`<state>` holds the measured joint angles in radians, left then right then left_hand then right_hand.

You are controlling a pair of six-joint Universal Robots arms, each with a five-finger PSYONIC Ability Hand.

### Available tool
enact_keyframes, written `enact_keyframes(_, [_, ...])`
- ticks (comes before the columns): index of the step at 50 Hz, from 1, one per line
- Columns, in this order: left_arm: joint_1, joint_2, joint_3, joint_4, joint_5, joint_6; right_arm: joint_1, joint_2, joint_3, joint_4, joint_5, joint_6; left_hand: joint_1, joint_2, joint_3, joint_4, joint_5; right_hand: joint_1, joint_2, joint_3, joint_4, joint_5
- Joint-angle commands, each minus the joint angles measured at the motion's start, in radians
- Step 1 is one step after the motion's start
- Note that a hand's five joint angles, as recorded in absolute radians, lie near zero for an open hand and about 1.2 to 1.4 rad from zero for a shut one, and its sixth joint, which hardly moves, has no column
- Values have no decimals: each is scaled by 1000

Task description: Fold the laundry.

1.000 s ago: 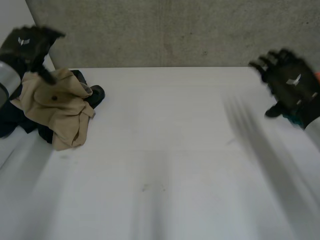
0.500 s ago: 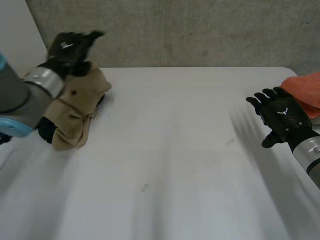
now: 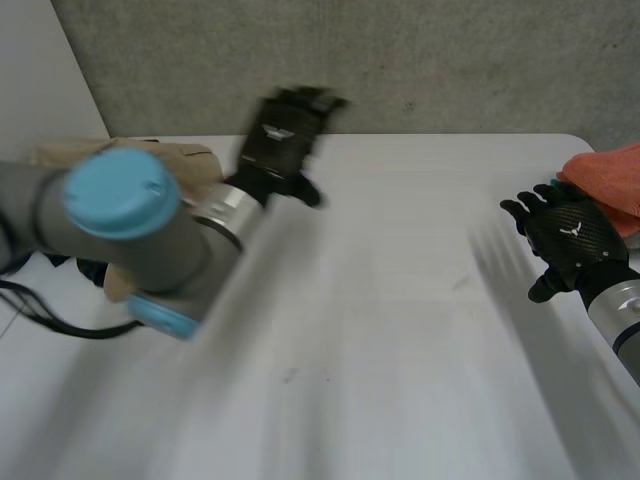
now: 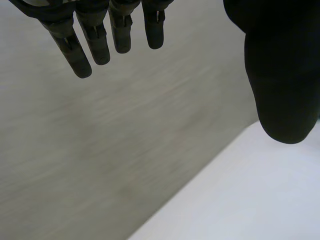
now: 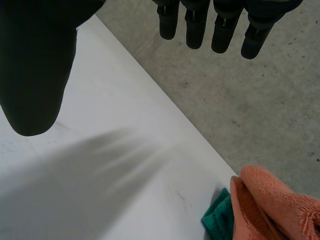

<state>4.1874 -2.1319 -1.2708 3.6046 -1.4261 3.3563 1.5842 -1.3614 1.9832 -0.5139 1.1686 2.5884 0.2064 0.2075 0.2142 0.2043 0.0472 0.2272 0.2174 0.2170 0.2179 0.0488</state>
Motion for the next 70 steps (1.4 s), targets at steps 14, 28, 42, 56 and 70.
enact_keyframes(14, [410, -195, 97, -46, -120, 178, 11, 54, 2, 2, 3, -7, 642, 641, 635, 644, 627, -53, -43, -42, -43, -49])
enact_keyframes(28, [193, -11, -48, 49, 33, 95, 0, 51, 3, 2, 19, -7, 1190, 1189, 1182, 1192, 1175, -53, -43, -42, -43, -49])
enact_keyframes(42, [-177, 46, -239, 77, 88, 32, -4, 13, 3, 2, 28, -2, 1190, 1189, 1182, 1192, 1175, -53, -43, -42, -43, -49])
enact_keyframes(56, [-250, 111, -292, 49, 70, 35, -1, -10, -6, 15, 22, 10, 219, 218, 211, 221, 203, -53, -43, -42, -43, -49])
enact_keyframes(70, [46, 431, -438, -70, 36, 23, 83, -65, -226, 429, -38, 6, 195, 194, 187, 197, 180, -53, -43, -42, -43, -49])
